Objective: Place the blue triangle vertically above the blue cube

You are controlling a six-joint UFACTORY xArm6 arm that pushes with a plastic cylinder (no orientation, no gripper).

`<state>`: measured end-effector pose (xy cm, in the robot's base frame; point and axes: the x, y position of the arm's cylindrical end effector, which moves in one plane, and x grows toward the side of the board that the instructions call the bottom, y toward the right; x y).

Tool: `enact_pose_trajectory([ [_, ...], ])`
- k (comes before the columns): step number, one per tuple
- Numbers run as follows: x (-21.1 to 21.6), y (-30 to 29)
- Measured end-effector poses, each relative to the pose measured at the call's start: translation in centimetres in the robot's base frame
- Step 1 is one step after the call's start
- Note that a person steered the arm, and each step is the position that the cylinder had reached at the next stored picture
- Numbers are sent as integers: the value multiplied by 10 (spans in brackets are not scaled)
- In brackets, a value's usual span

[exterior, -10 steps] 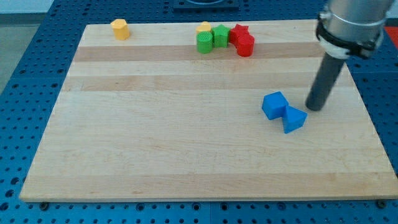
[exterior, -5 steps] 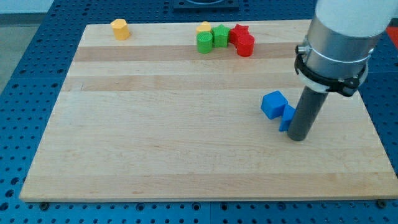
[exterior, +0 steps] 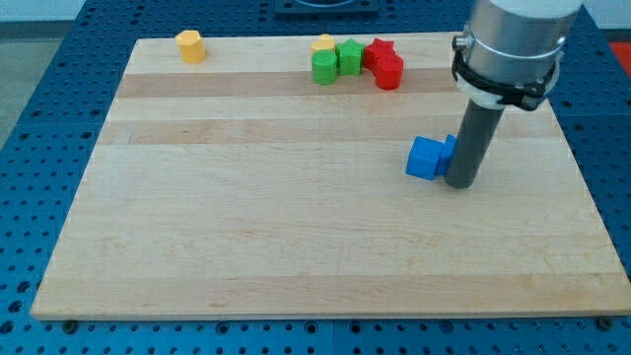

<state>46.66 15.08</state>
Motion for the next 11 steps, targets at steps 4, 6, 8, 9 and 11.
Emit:
enact_pose_trajectory([
  [4, -53, 0],
  [6, -72, 0],
  [8, -93, 5],
  [9, -106, 5],
  [11, -134, 5],
])
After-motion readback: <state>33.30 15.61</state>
